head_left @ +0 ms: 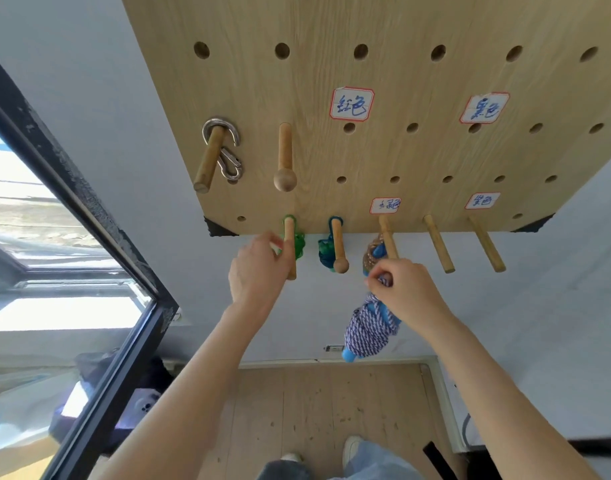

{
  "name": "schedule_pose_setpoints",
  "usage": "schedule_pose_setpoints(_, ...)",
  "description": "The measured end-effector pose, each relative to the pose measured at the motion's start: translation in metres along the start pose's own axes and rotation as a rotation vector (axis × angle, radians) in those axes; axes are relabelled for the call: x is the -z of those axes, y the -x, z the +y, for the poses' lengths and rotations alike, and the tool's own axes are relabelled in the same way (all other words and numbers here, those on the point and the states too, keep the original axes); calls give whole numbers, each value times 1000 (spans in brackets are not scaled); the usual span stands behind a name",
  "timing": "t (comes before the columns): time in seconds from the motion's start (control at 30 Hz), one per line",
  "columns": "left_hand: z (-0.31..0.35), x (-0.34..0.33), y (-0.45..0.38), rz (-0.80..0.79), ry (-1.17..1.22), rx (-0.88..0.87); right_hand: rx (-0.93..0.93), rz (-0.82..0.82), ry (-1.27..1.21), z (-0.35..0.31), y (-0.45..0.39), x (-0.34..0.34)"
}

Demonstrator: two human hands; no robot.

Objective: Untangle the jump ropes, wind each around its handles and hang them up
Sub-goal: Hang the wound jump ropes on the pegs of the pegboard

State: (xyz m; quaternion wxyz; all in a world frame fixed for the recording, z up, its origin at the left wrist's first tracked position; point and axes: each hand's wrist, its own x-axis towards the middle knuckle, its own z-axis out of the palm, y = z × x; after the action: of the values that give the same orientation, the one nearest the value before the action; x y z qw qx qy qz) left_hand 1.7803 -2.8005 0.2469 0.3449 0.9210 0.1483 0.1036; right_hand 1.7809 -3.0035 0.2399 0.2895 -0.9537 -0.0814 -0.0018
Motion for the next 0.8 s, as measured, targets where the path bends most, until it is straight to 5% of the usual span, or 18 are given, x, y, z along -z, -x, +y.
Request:
schedule_pose_setpoints(0.27,7,-17,49,-161,18,-140,-261,8,-149,22,-6,32)
schedule_pose_setpoints(0.6,46,-51,61,-338,161,-14,-253,-215,-106,24,-77,43)
schedule_pose_setpoints(0.8,66,-63,69,-251,153,62,-206,-93,-42,26,-113,43)
